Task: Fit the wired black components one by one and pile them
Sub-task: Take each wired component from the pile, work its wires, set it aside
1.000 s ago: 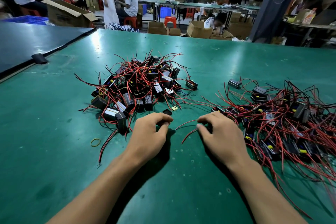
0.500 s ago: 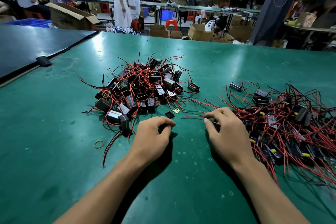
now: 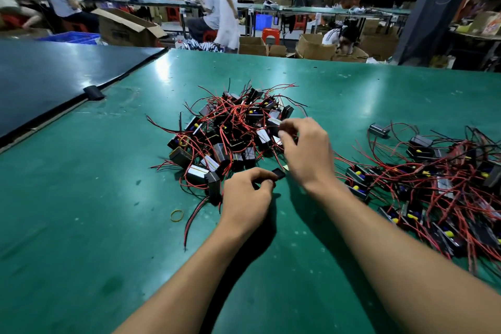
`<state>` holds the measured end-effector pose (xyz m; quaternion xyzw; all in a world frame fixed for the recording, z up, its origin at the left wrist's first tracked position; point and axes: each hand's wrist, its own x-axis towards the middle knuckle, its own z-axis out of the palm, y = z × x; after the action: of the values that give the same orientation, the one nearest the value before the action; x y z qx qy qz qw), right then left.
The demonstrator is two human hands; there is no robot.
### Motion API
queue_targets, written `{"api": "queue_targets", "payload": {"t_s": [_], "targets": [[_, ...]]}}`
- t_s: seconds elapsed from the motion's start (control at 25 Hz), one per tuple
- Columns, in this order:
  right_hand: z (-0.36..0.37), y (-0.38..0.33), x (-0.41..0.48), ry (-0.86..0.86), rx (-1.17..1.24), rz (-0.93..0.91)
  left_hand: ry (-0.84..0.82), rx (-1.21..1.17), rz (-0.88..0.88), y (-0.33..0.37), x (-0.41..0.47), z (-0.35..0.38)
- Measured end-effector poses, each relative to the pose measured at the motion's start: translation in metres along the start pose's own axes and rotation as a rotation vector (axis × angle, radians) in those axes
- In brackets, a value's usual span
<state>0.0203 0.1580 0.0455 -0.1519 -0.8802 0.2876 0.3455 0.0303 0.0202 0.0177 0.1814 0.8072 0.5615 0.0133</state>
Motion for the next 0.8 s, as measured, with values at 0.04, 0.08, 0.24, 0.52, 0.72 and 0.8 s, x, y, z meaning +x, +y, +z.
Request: {"api": "queue_targets", "payload": {"t_s": [0.04,0.08,0.24,0.52,0.72,0.8], "targets": [[0.007,-0.002,0.015,0.001,-0.006,0.014,0.003,0.0,-0.009,-0.001,0.001,0.0],[0.014,-0.003,0.029,-0.029,-0.028,0.024,0.003,-0.003,-0.015,-0.002,0.002,0.0],[0.032,0.005,0.063,-0.384,-0.266,0.061,0.005,-0.054,-0.025,-0.006,0.003,0.0],[0.013,0.007,0.063,-0.11,-0.191,0.128,0.0,-0.03,-0.013,-0.007,0.003,-0.001],[-0.029,-0.017,0.038,0.088,-0.02,-0.058,0.035,-0.345,-0.041,0.0,-0.003,-0.004],[-0.038,-0.021,0.002,-0.002,-0.162,-0.225,-0.003,-0.495,-0.108,0.004,-0.001,-0.005]]}}
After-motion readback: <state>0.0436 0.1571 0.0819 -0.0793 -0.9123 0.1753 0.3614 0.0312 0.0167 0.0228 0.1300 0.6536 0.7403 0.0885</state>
